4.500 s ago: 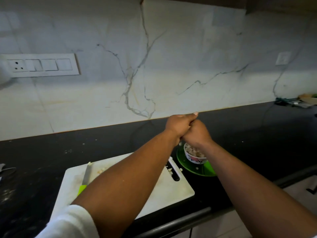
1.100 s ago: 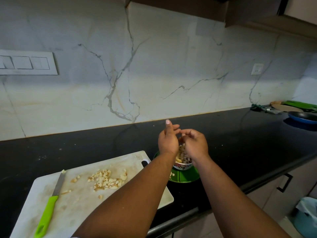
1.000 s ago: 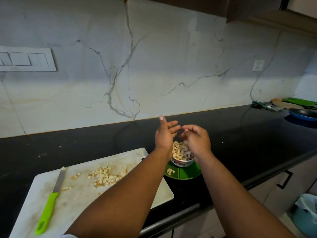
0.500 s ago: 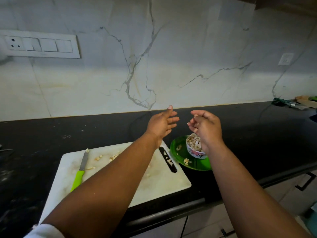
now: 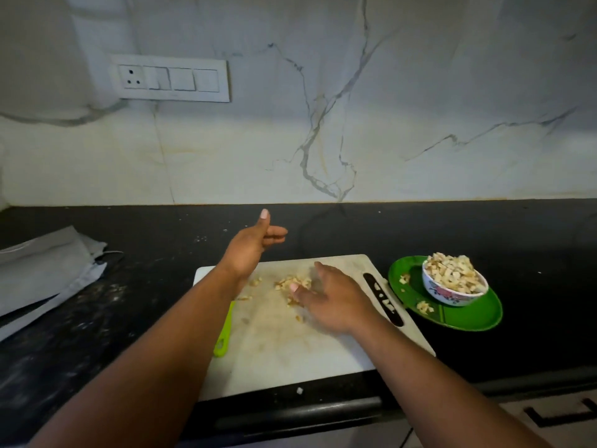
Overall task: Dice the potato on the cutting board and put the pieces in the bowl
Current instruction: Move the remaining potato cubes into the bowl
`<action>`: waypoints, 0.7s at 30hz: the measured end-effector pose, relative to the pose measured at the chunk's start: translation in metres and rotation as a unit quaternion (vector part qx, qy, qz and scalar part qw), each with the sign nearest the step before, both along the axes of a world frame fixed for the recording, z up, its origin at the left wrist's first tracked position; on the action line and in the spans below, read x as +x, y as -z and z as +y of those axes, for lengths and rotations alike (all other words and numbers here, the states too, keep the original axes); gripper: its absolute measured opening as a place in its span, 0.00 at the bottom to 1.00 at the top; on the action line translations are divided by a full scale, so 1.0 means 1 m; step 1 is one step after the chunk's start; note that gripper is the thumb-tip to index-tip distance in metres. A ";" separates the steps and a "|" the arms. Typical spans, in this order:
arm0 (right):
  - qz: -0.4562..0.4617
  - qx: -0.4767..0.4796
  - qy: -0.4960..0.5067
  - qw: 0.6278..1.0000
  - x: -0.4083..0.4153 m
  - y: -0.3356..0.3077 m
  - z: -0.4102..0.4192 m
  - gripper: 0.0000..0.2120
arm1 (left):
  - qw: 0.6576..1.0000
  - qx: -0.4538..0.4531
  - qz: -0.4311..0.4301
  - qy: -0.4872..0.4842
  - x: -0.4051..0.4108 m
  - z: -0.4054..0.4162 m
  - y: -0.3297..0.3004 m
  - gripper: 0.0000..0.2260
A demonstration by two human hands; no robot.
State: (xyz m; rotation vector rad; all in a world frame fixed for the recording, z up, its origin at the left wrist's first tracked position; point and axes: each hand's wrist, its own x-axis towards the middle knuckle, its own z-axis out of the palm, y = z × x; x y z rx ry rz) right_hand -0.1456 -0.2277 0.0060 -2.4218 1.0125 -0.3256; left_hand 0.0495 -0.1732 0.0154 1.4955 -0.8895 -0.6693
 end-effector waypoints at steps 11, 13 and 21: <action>-0.028 -0.092 -0.089 0.991 0.079 -0.009 0.022 0.20 | 0.967 -0.083 0.231 -0.063 0.033 0.012 0.007 0.38; -0.012 -0.142 -0.152 0.978 0.089 -0.005 0.032 0.16 | 0.961 -0.090 0.250 -0.078 0.039 0.010 0.007 0.38; -0.021 -0.126 -0.140 0.982 0.064 -0.009 0.007 0.03 | 0.980 -0.049 0.190 -0.033 0.034 0.006 0.009 0.36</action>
